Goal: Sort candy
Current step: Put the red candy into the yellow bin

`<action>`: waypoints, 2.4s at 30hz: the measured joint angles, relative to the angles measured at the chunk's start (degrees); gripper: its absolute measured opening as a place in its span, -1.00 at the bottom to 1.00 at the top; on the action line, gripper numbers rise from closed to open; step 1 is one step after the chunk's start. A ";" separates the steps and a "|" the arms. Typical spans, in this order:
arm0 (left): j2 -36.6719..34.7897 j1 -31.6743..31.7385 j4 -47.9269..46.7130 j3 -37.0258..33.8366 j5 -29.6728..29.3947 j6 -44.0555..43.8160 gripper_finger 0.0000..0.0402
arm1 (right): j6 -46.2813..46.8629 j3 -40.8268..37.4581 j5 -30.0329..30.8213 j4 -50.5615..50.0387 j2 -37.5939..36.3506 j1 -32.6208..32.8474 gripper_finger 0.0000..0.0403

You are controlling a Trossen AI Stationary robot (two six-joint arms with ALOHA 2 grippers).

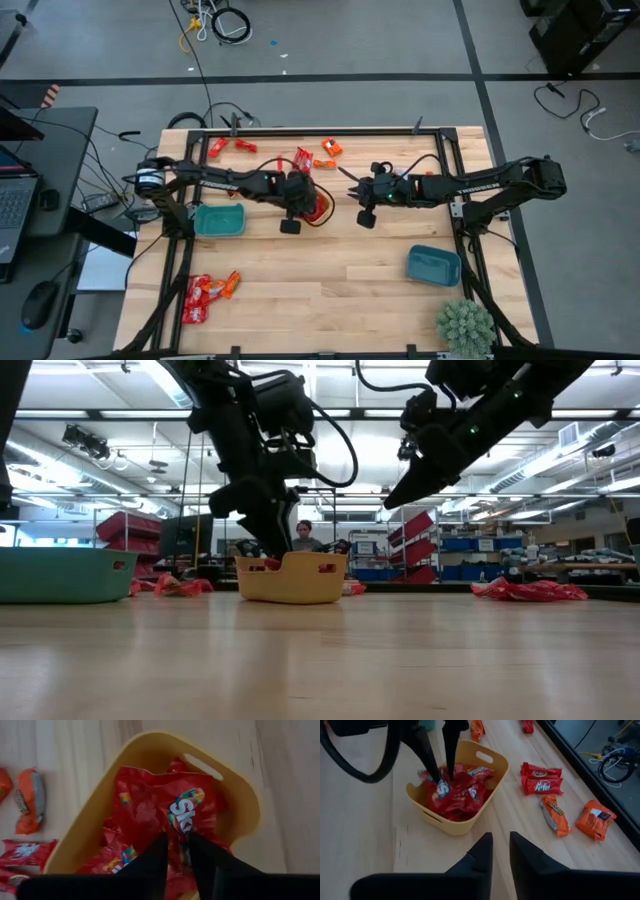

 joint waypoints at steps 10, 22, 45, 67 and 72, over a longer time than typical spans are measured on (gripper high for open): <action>-0.39 -0.44 0.59 0.85 -10.36 -0.10 -0.35 | 0.04 0.02 -1.19 1.49 0.00 0.00 -0.42; -7.09 0.91 10.96 -6.93 -2.15 -3.30 -0.97 | -0.13 0.02 -6.01 8.31 2.36 0.19 -0.94; -6.48 4.22 22.37 -17.03 -1.49 -2.78 -1.00 | 2.19 0.01 -6.41 24.06 14.37 0.57 -1.00; -1.22 5.04 32.37 -17.04 -1.54 -1.68 -1.00 | 13.22 3.98 -2.43 28.80 28.25 -3.65 -1.00; -1.59 5.04 35.34 -17.03 -1.57 -0.81 -1.00 | 13.18 3.98 -3.23 28.61 27.91 -2.81 -1.00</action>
